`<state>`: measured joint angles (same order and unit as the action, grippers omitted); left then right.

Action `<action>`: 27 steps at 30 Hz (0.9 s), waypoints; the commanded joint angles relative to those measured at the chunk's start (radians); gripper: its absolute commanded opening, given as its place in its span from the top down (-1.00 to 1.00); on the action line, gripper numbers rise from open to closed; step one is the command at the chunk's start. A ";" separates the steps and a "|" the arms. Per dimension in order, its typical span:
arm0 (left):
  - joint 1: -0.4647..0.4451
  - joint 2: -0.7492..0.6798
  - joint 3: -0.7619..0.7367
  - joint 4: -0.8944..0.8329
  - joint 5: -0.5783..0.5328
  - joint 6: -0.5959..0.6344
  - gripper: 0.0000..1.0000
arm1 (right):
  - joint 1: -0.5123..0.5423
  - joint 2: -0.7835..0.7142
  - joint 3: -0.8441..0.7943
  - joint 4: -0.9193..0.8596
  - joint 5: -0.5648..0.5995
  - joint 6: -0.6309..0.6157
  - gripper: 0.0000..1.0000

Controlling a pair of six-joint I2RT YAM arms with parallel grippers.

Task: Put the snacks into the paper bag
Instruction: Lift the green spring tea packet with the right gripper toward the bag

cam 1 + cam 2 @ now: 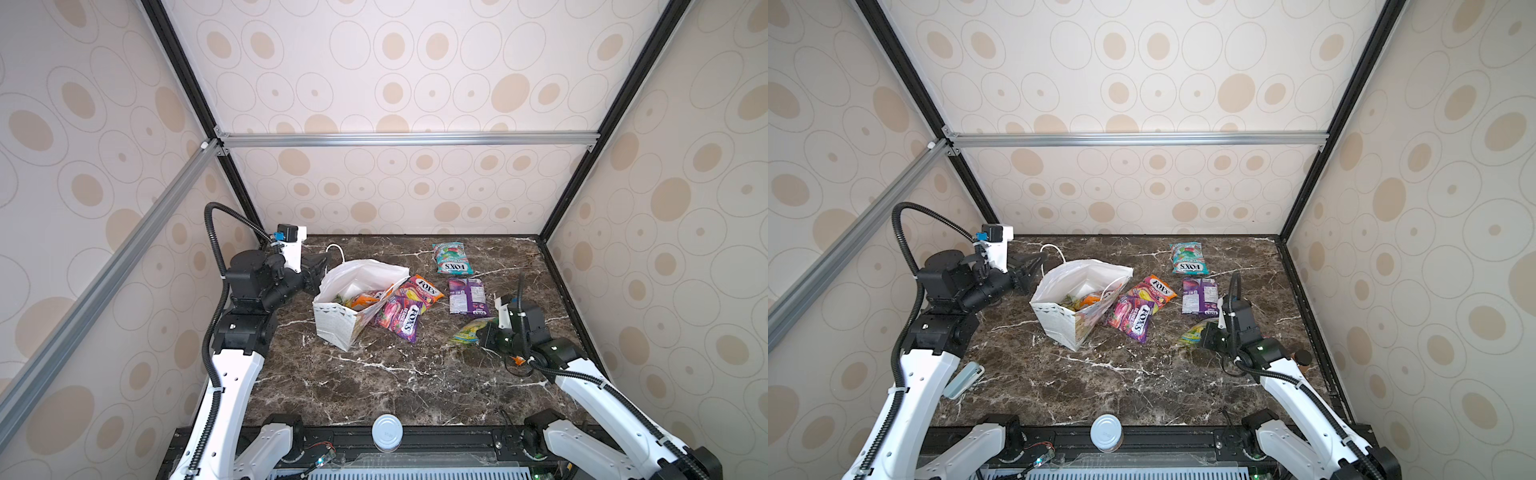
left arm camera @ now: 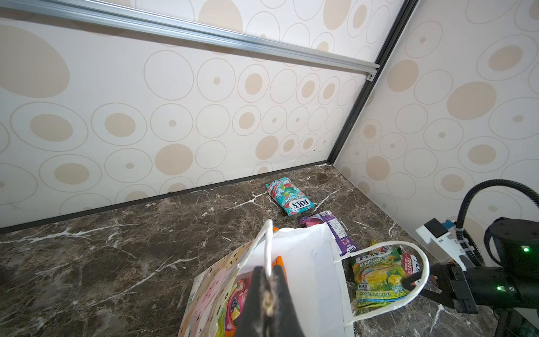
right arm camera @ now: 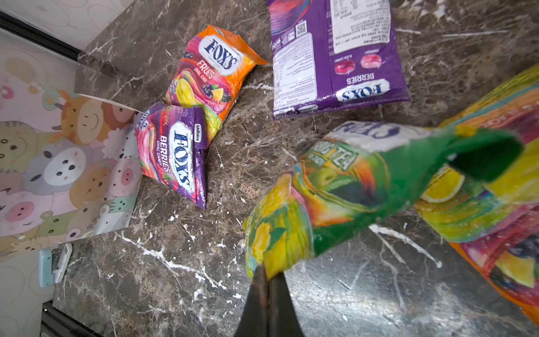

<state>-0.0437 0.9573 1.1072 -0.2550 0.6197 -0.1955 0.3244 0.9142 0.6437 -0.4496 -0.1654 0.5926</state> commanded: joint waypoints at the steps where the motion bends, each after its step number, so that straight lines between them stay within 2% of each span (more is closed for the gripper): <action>1: 0.008 -0.022 0.013 0.038 0.015 -0.008 1.00 | -0.005 0.002 0.049 -0.025 -0.012 -0.029 1.00; 27: 0.008 -0.024 0.010 0.043 0.022 -0.011 1.00 | -0.005 -0.009 0.236 -0.131 -0.022 -0.095 1.00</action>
<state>-0.0410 0.9569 1.1053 -0.2485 0.6228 -0.1955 0.3244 0.9142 0.8265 -0.5720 -0.1871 0.5240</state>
